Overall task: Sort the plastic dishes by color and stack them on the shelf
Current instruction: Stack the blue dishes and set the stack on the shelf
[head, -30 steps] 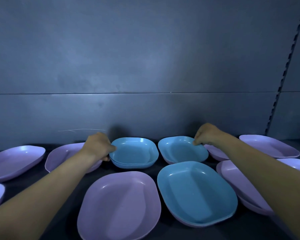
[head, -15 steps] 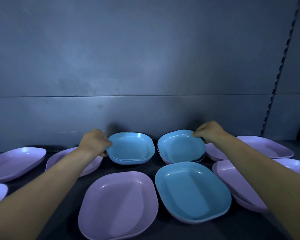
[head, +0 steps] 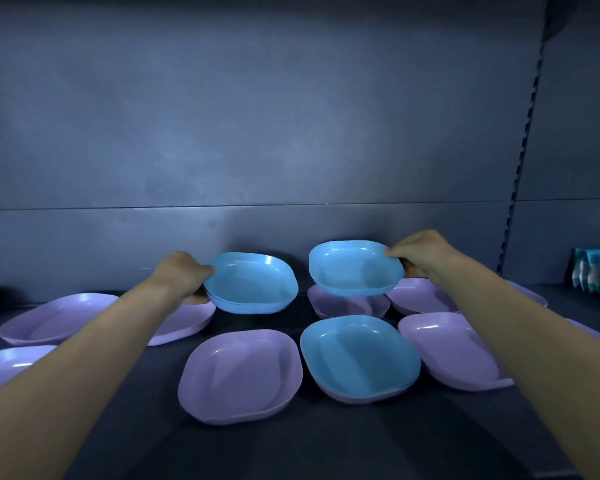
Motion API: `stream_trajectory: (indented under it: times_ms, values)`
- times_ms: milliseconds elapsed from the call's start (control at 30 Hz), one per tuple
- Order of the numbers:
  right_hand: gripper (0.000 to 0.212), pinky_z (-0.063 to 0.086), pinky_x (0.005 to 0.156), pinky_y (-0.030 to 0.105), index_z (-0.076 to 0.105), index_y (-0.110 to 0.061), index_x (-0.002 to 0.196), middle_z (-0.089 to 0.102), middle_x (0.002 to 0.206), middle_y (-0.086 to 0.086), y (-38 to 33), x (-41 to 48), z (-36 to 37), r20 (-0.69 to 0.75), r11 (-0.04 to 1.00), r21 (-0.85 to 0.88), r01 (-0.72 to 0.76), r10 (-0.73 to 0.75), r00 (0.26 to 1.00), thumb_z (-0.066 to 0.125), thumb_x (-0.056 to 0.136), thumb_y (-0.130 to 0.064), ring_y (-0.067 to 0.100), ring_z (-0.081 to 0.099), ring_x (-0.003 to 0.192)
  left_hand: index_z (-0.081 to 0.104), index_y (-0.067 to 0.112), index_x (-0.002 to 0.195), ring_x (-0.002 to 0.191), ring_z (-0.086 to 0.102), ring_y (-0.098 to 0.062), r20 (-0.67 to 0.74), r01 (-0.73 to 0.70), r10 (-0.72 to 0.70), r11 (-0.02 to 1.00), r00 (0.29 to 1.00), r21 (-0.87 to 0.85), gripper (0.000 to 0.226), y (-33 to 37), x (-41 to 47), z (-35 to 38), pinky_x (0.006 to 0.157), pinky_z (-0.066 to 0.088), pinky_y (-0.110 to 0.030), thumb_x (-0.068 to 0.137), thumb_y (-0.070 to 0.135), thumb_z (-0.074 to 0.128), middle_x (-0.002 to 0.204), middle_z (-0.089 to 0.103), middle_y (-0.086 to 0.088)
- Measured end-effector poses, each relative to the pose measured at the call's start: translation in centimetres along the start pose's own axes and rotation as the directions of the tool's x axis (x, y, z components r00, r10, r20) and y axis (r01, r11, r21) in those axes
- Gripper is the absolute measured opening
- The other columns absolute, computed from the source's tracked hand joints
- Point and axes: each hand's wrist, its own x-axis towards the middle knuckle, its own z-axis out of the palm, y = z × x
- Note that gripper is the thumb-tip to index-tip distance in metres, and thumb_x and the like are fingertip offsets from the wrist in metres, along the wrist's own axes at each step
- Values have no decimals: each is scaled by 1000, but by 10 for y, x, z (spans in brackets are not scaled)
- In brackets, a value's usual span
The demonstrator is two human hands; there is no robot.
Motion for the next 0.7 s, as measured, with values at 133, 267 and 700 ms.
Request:
stream_trajectory:
  times_ms: [133,267,700]
  values:
    - [7,51,37,22,58,6,83,58,69,15,-12,-27,-7,80,998,62,8,-13,997,64,83,4,21,61,51,58,-9,93,62,60,-27,18,21,-20,997,1000,-77,17,3,-29,-20,42,53,-22,91,7,52,86,62,-20]
    - [5,53,39,21,56,1,89,60,77,15,-26,-58,-3,166,997,76,-2,-11,986,59,89,-2,19,64,53,57,-7,91,65,58,-21,0,21,-21,989,1000,-146,15,2,-65,-46,38,51,-19,93,5,51,81,61,-16]
    - [12,55,47,17,58,-5,79,64,75,11,-74,-138,106,413,990,144,8,-67,908,61,90,-10,18,63,64,59,-5,91,56,66,-18,-108,81,-108,970,988,-228,16,-62,-115,-183,43,55,-21,93,10,54,87,64,-16]
